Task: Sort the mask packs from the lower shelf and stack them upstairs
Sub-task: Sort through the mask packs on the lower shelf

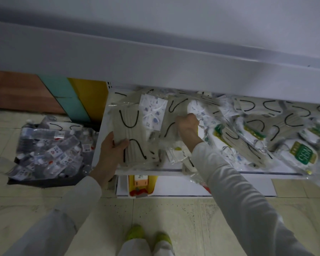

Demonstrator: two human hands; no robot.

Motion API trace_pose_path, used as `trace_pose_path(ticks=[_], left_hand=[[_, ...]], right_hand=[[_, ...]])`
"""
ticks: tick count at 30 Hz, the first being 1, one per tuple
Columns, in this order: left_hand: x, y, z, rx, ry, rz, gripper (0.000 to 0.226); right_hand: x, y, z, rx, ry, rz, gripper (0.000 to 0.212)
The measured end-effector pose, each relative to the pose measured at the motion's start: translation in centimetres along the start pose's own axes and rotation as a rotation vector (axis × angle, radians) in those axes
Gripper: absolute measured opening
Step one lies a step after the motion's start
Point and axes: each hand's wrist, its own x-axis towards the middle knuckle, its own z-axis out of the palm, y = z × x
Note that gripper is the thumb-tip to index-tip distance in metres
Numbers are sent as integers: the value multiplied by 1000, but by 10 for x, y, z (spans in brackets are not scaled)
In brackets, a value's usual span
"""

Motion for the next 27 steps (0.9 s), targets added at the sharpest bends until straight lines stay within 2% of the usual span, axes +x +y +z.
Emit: trace_pose_path(ticks=[3, 6, 9, 12, 15, 18, 21, 24, 27], left_hand=[[-1, -2, 2, 8, 4, -9, 37], [0, -4, 11, -23, 3, -58, 42], [-4, -1, 27, -60, -9, -84, 39], [-10, 6, 47, -113, -28, -82, 24], [-15, 14, 60, -185, -30, -152, 48], [-21, 19, 68, -108, -80, -40, 45], [-29, 22, 72, -114, -57, -32, 46], [-29, 24, 72, -226, 8, -133, 68], [-34, 32, 75, -331, 50, -148, 73]], right_hand=[[-3, 10, -17, 73, 44, 9, 32], [-20, 23, -31, 280, 53, -61, 22], [-47, 23, -40, 502, -84, -111, 22], [-65, 20, -35, 377, -211, -200, 22], [-75, 20, -27, 165, -262, -358, 24], [-79, 24, -26, -31, -243, -517, 24], [-81, 28, -33, -53, -141, -603, 28], [-81, 32, -48, 63, -89, -428, 47], [-96, 44, -63, 393, -314, -140, 54]])
